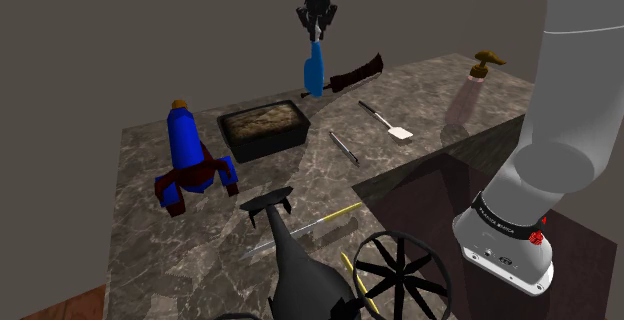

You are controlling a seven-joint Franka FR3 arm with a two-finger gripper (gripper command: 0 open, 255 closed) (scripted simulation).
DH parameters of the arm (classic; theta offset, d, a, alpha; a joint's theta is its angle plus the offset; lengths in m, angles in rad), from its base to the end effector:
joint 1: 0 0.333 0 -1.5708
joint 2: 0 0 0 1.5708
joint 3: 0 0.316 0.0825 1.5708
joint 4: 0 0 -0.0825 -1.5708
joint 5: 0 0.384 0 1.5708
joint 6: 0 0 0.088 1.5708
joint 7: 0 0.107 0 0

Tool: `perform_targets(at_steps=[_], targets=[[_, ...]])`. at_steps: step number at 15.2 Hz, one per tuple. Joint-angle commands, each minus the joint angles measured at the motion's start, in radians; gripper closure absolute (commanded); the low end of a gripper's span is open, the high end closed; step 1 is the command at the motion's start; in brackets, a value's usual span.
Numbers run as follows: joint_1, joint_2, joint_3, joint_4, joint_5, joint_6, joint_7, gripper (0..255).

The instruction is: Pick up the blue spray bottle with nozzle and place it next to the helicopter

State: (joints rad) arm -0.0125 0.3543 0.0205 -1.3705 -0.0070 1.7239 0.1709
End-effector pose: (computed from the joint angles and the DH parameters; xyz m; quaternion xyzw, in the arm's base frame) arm 0.6670 0.0025 0.5163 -0.9967 0.0815 0.0004 0.0001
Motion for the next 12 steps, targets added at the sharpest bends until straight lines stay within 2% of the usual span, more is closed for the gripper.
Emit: perform_targets(at_steps=[1, 12], targets=[[0.001, 0.002, 0.001, 0.030, 0.000, -0.028, 0.001, 255], [0.003, 0.046, 0.001, 0.246, -0.001, -0.200, 0.001, 255]])
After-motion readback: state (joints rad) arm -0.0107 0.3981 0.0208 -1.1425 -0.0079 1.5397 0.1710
